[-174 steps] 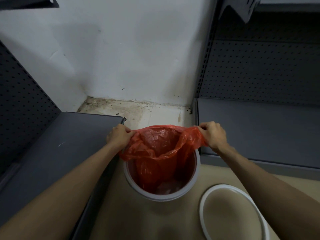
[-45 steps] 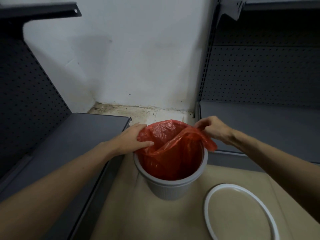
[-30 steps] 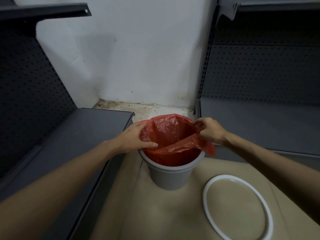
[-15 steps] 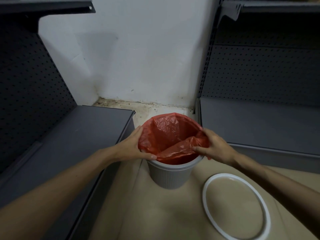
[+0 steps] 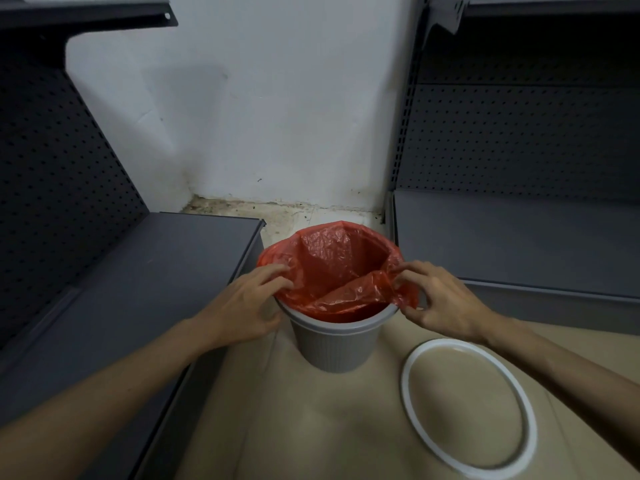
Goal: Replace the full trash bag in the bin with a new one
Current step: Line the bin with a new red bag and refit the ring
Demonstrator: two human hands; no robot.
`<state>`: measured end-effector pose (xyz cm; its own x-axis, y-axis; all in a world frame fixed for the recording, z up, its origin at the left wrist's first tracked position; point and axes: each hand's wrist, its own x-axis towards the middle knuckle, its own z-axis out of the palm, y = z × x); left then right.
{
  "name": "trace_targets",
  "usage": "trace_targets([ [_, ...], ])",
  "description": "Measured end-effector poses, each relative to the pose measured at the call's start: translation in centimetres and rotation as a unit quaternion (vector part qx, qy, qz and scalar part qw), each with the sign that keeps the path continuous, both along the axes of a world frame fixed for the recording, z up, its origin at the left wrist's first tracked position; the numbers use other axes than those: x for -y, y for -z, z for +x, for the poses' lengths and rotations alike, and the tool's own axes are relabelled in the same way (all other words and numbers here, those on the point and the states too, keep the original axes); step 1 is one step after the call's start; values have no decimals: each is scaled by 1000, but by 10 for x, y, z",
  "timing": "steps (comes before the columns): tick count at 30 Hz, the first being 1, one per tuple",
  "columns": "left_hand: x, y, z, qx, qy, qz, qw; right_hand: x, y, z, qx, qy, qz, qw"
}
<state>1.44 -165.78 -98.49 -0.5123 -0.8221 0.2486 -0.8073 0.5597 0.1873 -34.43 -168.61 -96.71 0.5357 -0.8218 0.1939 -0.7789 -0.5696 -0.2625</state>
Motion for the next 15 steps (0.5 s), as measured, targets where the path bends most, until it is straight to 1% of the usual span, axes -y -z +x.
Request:
trace_targets([
  [3, -3, -1, 6, 6, -10, -8, 1000, 2, 6, -4, -22, -14, -37, 999],
  [6, -5, -1, 7, 38, 0, -50, 998, -1, 6, -4, -49, -41, -116, 991],
  [8, -3, -1, 8, 51, 7, -63, 997, -6, 4, -4, -45, -49, -141, 988],
  [10, -3, -1, 9, 42, 9, -62, 997, -10, 4, -5, -30, -37, -140, 989],
  [12, -5, -1, 9, 17, 11, -50, 999, -13, 6, -7, -16, -28, -119, 992],
  [15, -9, 7, 4, -63, 3, -18, 998, -18, 10, -11, 3, -25, -56, 998],
])
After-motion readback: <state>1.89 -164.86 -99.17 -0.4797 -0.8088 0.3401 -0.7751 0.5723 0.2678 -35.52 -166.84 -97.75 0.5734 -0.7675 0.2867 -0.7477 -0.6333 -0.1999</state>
